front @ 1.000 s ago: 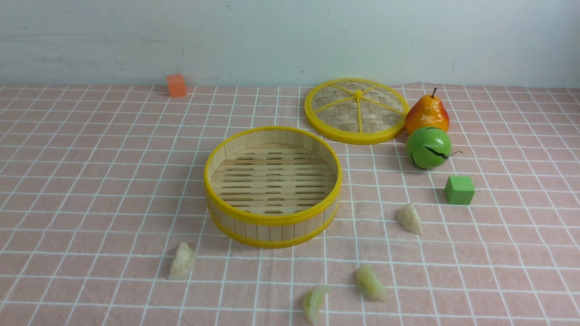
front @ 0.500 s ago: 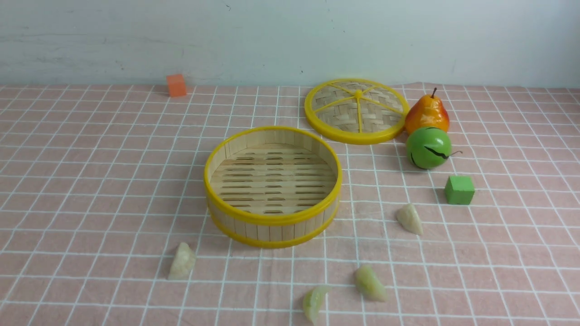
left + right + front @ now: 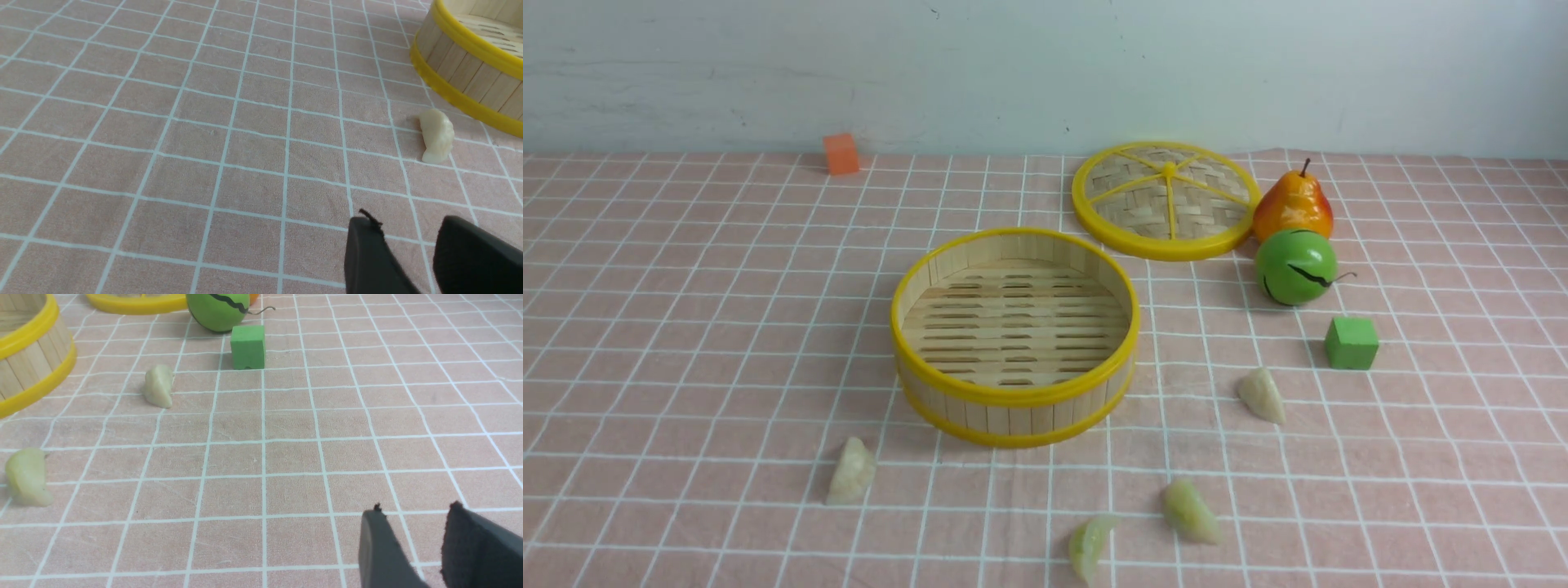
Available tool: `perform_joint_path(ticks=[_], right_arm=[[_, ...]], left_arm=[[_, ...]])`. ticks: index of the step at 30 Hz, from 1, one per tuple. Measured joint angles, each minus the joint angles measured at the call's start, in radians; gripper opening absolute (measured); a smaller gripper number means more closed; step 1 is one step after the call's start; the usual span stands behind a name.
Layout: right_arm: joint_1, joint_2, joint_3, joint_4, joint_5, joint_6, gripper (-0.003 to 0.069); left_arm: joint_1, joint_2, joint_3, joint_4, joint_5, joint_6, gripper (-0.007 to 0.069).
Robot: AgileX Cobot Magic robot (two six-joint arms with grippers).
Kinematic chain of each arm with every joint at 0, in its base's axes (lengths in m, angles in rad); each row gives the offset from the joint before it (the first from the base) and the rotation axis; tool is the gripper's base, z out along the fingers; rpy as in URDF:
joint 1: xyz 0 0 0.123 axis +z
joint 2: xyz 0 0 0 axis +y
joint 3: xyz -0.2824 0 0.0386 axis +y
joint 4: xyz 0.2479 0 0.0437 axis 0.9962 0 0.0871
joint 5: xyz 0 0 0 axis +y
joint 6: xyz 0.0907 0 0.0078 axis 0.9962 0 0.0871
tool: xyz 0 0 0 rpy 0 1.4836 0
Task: Put the dumplings into the steamer on the table with the pink tablecloth.
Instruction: 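Reach for and grasp a dumpling on the table with the left gripper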
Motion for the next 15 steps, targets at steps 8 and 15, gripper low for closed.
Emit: perform_joint_path(ticks=[8, 15], right_arm=[[0.000, 0.000, 0.000, 0.002, 0.000, 0.000, 0.0239], [0.000, 0.000, 0.000, 0.002, 0.000, 0.000, 0.0239]], left_arm=[[0.000, 0.000, 0.000, 0.000, 0.000, 0.000, 0.0238], [0.000, 0.000, 0.000, 0.015, -0.007, 0.000, 0.0238]])
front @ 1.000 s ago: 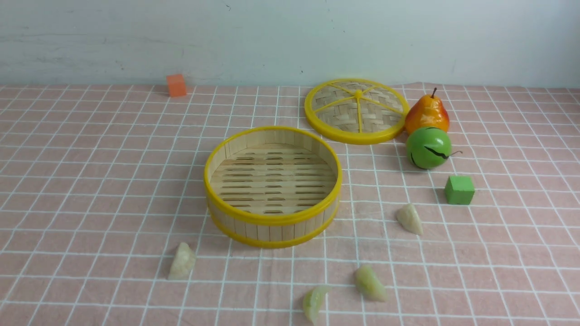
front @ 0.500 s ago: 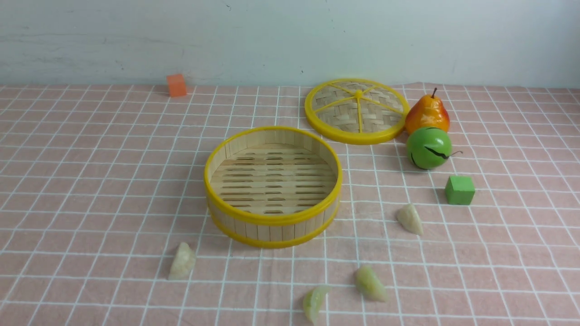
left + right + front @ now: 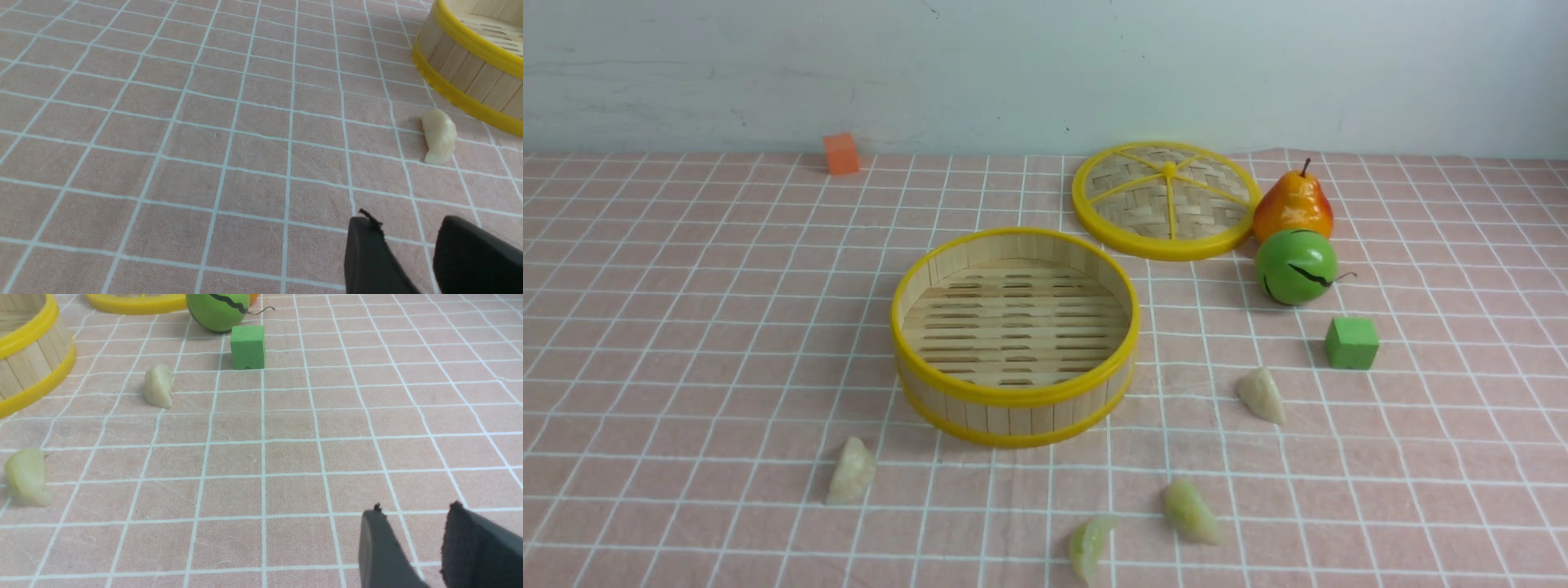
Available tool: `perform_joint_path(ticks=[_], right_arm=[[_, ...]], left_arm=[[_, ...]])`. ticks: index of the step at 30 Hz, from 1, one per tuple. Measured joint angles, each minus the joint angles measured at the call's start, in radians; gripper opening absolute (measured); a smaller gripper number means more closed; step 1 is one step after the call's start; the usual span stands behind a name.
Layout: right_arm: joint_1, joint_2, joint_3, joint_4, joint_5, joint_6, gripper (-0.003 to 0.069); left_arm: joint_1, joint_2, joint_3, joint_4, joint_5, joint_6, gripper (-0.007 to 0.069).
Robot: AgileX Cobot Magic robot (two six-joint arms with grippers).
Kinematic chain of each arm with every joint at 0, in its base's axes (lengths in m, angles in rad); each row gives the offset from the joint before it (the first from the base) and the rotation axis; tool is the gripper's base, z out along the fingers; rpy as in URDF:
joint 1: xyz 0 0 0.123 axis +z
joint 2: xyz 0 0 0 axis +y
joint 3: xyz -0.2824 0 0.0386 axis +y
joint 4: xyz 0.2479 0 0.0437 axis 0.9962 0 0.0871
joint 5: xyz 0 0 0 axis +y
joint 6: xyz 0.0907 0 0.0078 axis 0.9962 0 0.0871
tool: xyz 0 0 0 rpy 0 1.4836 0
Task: Put the dumplings into the steamer on the table with the pink tablecloth.
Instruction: 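Reach for and grasp a dumpling on the table with the left gripper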
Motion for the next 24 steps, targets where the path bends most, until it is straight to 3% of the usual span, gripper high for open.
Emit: perform_joint_path(ticks=[12, 16, 17, 20, 24], right_arm=[[0.000, 0.000, 0.000, 0.048, 0.000, 0.012, 0.0239], [0.000, 0.000, 0.000, 0.231, 0.005, 0.107, 0.0239], [0.000, 0.000, 0.001, 0.381, 0.012, 0.190, 0.0239], [0.000, 0.000, 0.008, 0.648, 0.023, 0.328, 0.0239], [0.000, 0.000, 0.010, 0.756, 0.022, 0.372, 0.0239]], left_arm=[[0.000, 0.000, 0.000, -0.111, -0.044, -0.005, 0.0238], [0.000, 0.000, 0.000, -0.326, -0.046, -0.101, 0.0238], [0.000, 0.000, 0.000, -0.474, -0.046, -0.184, 0.0238], [0.000, 0.000, 0.000, -0.767, -0.054, -0.346, 0.0238], [0.000, 0.000, 0.000, -0.885, -0.059, -0.374, 0.0238]])
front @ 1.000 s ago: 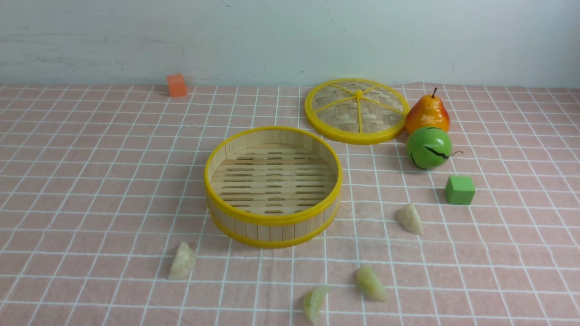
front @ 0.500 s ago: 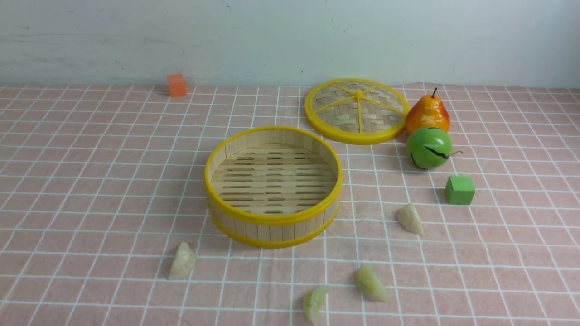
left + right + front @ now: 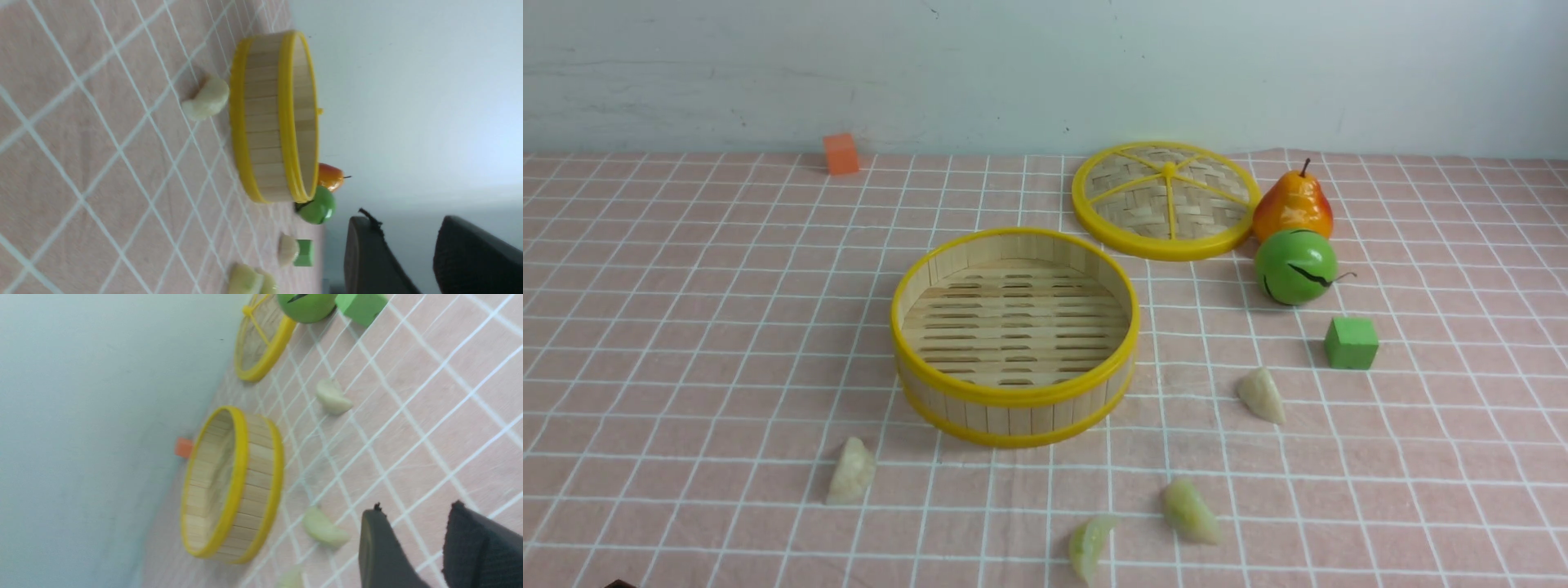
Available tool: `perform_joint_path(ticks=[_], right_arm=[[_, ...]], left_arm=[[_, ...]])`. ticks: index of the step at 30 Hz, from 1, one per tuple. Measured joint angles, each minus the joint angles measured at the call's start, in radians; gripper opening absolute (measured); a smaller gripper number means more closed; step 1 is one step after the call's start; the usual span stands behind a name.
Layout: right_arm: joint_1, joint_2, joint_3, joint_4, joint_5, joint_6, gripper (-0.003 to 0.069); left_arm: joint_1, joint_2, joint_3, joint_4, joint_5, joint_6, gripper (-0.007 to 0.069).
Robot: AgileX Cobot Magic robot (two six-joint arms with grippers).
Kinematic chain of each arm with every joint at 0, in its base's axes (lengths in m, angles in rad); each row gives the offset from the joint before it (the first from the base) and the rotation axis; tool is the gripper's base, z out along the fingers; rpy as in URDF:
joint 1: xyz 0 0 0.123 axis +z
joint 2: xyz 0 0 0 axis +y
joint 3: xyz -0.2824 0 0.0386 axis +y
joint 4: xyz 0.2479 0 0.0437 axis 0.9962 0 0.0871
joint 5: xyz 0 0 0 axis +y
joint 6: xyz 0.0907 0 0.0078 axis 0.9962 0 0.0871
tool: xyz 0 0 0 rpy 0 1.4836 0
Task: Put the dumplings into the steamer on the table with the pink tablecloth.
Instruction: 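Reach for and grasp a dumpling on the table with the left gripper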
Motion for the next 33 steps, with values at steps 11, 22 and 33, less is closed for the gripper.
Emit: perform_joint_path(ticks=[11, 22, 33], right_arm=[[0.001, 0.000, -0.020, -0.045, -0.044, -0.054, 0.0239], [0.001, 0.382, -0.463, -0.241, 0.096, -0.552, -0.0008], [0.279, 0.933, -0.792, -0.423, 0.550, -0.699, -0.0016]], left_arm=[[0.000, 0.000, -0.107, -0.027, 0.079, 0.222, 0.0227], [0.000, 0.517, -0.588, 0.538, 0.521, 0.345, -0.0014], [-0.238, 1.109, -0.899, 0.820, 0.731, 0.379, -0.0014]])
